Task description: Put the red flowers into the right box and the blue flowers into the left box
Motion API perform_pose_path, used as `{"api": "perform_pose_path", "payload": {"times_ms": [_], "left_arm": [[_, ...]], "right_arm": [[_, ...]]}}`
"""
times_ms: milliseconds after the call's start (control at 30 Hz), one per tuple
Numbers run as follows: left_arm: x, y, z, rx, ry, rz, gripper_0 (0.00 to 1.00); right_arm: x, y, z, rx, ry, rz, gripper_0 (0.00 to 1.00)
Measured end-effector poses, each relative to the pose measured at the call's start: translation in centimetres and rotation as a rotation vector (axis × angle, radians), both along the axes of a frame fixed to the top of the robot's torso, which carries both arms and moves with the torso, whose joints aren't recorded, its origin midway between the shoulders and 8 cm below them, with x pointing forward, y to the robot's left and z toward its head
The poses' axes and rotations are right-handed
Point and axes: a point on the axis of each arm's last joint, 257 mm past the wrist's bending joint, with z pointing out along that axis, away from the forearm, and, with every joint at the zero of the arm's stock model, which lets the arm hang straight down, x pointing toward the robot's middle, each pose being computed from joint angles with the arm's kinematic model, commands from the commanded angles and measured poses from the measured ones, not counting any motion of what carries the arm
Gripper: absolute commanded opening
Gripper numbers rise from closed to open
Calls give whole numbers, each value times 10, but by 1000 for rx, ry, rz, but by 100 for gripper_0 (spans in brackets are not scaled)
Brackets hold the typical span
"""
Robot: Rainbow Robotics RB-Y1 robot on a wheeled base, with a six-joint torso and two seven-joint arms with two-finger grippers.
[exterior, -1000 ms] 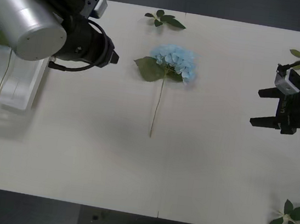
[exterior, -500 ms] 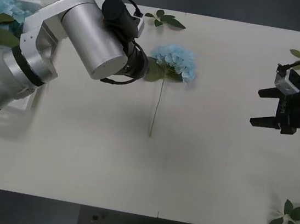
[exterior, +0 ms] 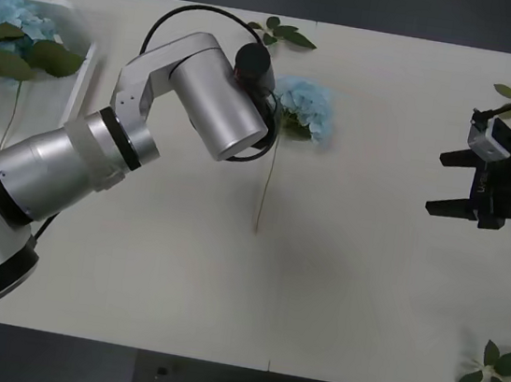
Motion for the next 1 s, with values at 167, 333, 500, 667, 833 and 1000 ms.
{"api": "perform_pose_path", "payload": {"times_ms": [167, 333, 500, 667, 833, 1000], "left_arm": [[0, -16, -12, 42, -17, -21, 94], [3, -35, -24, 25, -51, 15, 93], [1, -53, -41, 0, -72, -4, 93], [5, -54, -53, -1, -77, -19, 93], [17, -53, -62, -18, -101, -28, 93], [27, -48, -70, -39, -116, -32, 93]], "right_arm": [[0, 0, 0, 0, 0, 0, 83], [0, 0, 0, 0, 0, 0, 83], [0, 0, 0, 0, 0, 0, 83], [0, 0, 0, 0, 0, 0, 83], [0, 0, 0, 0, 0, 0, 83], [0, 0, 0, 0, 0, 0, 83]]}}
